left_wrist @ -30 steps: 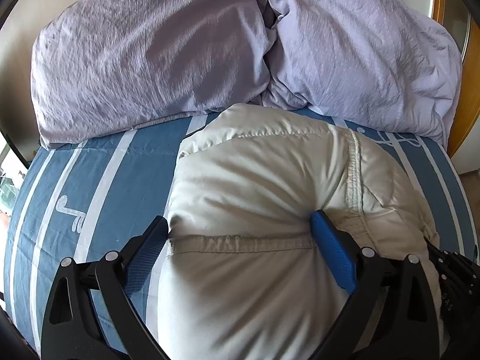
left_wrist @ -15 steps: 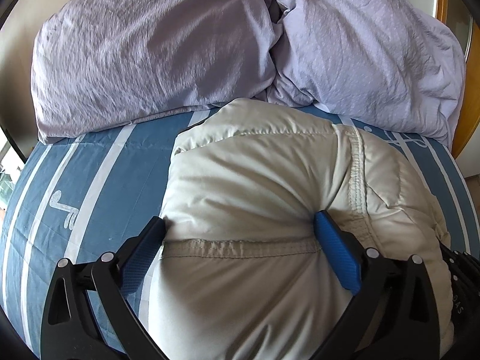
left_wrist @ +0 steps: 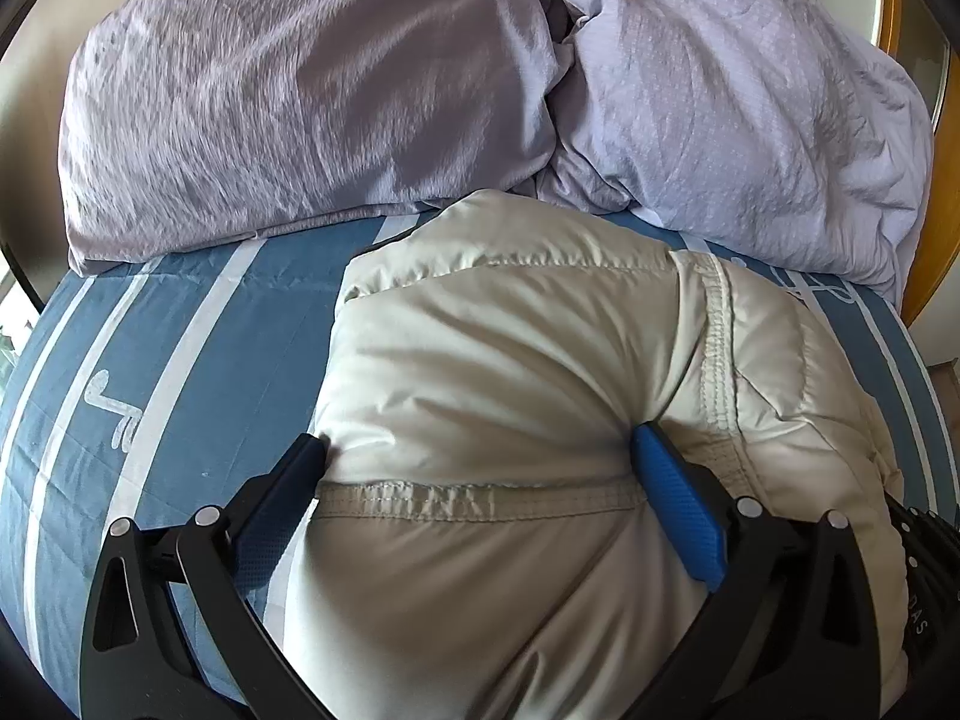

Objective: Fold large clothes

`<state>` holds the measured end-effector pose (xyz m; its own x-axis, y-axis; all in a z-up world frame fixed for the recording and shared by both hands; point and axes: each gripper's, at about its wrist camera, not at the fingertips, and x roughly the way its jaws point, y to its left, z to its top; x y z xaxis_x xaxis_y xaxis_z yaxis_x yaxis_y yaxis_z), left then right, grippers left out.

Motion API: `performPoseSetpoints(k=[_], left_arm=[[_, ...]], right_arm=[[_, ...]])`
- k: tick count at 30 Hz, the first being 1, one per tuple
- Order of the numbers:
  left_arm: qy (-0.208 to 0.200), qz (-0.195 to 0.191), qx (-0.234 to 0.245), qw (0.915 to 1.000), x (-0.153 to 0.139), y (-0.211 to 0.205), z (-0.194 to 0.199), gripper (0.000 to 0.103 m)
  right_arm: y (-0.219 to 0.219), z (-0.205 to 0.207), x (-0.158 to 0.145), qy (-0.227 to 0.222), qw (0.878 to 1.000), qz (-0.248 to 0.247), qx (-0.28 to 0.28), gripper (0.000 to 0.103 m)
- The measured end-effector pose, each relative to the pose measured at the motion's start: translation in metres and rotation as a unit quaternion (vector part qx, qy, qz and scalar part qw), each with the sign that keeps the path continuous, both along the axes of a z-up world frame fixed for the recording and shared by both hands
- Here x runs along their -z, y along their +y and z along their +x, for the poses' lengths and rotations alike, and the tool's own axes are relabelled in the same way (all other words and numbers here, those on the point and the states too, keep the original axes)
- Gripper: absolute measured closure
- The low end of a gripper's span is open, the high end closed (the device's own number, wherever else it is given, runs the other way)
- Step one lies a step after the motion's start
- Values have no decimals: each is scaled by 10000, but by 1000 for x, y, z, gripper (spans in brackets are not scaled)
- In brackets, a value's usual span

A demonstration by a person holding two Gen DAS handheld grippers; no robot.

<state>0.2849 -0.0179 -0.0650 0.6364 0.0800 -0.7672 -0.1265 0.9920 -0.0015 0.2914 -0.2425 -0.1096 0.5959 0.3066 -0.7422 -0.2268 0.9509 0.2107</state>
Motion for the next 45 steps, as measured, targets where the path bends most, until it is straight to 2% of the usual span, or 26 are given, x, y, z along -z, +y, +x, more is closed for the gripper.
performPoseSetpoints(k=[18, 31, 45], left_arm=[[-40, -14, -35, 10000, 0, 0, 1, 1], [-127, -55, -97, 9999, -1, 1, 0, 1], [-138, -58, -115, 9998, -1, 1, -1, 1]], right_arm=[[0, 1, 1, 3, 10000, -33, -26, 101], [9, -2, 0, -132, 9990, -424, -52, 101], [8, -2, 1, -132, 9988, -464, -65, 101]])
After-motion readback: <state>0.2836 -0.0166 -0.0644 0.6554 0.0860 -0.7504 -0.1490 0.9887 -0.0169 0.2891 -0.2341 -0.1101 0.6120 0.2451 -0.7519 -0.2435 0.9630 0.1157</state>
